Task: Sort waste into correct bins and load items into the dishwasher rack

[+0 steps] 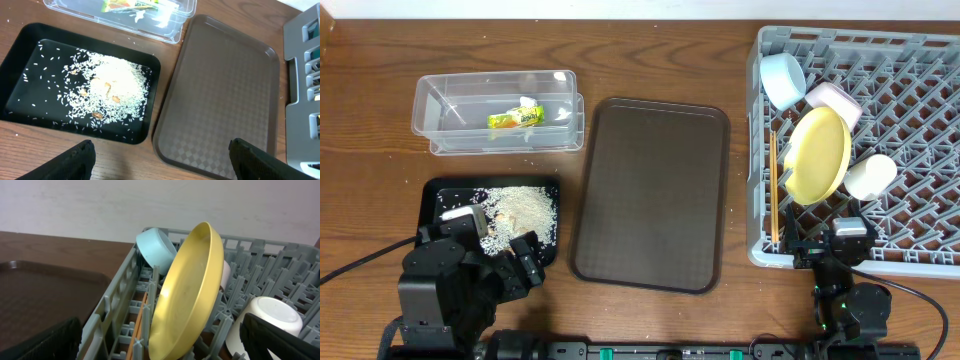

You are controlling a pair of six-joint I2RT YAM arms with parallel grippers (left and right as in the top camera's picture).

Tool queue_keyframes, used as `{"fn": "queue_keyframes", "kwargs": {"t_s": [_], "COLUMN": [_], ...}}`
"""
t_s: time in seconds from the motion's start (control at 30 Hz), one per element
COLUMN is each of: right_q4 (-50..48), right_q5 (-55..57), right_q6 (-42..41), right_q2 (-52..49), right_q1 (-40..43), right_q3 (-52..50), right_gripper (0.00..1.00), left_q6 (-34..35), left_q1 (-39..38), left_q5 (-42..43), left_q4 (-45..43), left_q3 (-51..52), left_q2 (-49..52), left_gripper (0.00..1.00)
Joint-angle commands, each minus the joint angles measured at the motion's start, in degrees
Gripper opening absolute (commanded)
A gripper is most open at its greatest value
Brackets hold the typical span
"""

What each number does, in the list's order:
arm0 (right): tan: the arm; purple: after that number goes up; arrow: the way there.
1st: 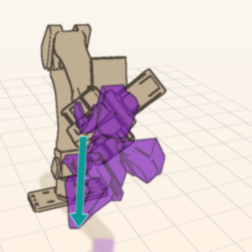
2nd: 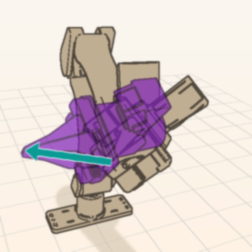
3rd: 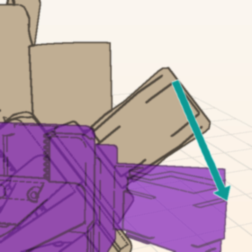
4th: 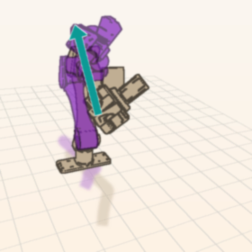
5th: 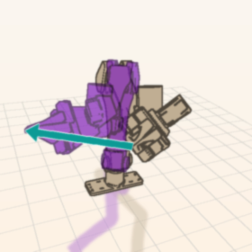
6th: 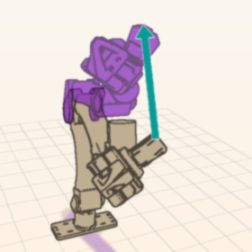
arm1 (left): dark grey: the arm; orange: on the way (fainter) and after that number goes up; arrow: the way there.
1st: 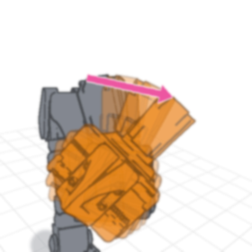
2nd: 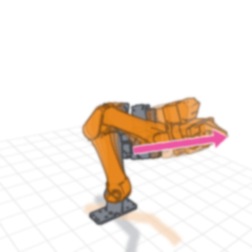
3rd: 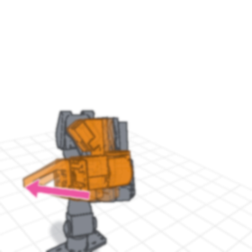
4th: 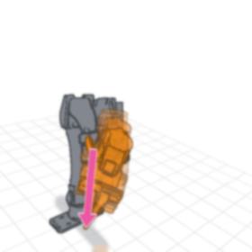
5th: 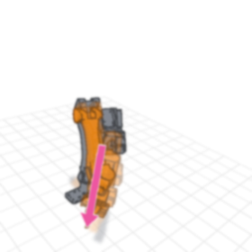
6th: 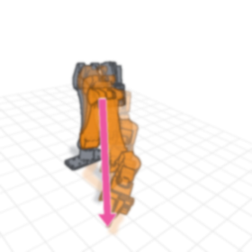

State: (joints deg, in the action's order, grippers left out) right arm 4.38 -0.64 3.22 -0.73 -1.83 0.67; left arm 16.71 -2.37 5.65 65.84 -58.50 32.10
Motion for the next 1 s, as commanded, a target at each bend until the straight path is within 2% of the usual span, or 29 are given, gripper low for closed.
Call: {"fn": "queue_keyframes", "kwargs": {"t_s": [0.0,0.97], "right_q4": [-0.2,-0.2], "right_q5": [-0.5,-0.4], "right_q6": [0.7,0.7], "right_q2": [0.4,0.4], "right_q1": [0.4,0.4], "right_q3": [-0.3,-0.3], "right_gripper": [0.99,0.99], "left_q6": [0.5,-0.2], "left_q1": [-0.2,-0.2], "left_q5": [-0.3,-1.1], "left_q4": [0.1,0.1], "left_q3": [0.2,0.2], "left_q2": [-0.1,-0.2], "left_gripper": [0.88,0.88]}}
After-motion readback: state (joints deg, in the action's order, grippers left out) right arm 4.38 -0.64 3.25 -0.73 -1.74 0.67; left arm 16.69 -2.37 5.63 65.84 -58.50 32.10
